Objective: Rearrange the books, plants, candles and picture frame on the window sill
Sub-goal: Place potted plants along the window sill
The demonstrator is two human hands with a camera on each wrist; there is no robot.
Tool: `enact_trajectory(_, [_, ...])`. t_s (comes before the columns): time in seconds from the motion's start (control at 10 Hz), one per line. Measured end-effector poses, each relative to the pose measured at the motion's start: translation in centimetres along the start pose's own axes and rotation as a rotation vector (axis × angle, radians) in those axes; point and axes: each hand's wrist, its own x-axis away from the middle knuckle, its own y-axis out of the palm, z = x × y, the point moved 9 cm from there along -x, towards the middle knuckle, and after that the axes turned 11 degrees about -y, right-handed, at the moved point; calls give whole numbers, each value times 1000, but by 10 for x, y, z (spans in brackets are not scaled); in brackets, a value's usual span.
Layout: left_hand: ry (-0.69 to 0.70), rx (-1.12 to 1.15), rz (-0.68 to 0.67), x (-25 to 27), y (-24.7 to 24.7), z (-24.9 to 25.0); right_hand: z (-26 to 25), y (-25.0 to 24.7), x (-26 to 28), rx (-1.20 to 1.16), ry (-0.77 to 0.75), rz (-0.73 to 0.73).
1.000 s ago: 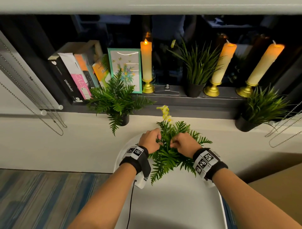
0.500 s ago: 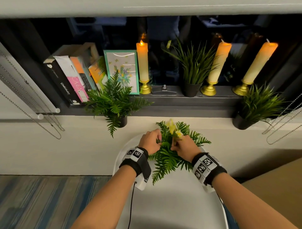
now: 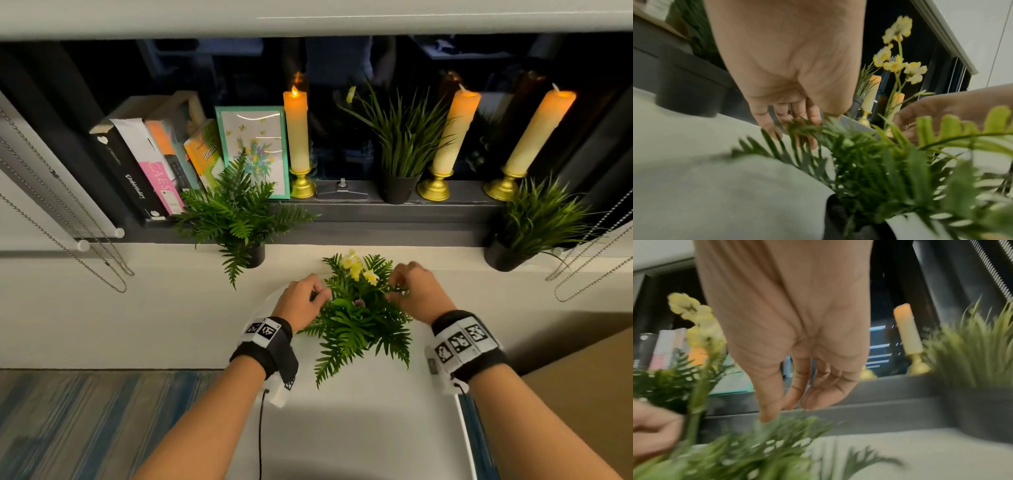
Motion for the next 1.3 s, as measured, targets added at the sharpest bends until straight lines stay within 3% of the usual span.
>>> enact_trajectory(0.1, [-48, 1, 40, -4, -13, -19, 28, -12, 2, 105, 113, -57])
enact_trajectory(0.2, [-78, 19, 18, -8, -13, -28, 58, 17, 17, 179, 267, -328])
enact_trajectory(0.3, [-84, 31, -37, -4, -5, -26, 67, 60, 36, 178, 267, -529])
enact_trajectory(0.4, [-116, 55, -113, 0, 7, -31, 74, 92, 43, 4, 296, -504])
enact_trajectory(0.5, [-158, 76, -179, 3, 17, -39, 78, 121, 45, -346, 394, -415])
enact_trajectory(0.6, [-161, 103, -245, 4, 26, -40, 53, 132, 45, -944, 482, -189])
enact_trajectory(0.7, [-130, 118, -298, 5, 33, -38, 28, 141, 47, -1068, 499, -197])
enact_trajectory(0.9, [-106, 5, -307, 3, 38, -37, 18, 141, 46, -591, 360, -399])
enact_trajectory(1.0, [-98, -1, -295, 0, 41, -38, 8, 144, 38, -417, 236, -415])
enact_trajectory(1.3, [-62, 24, -290, -7, 41, -36, 11, 145, 39, -381, 243, -373])
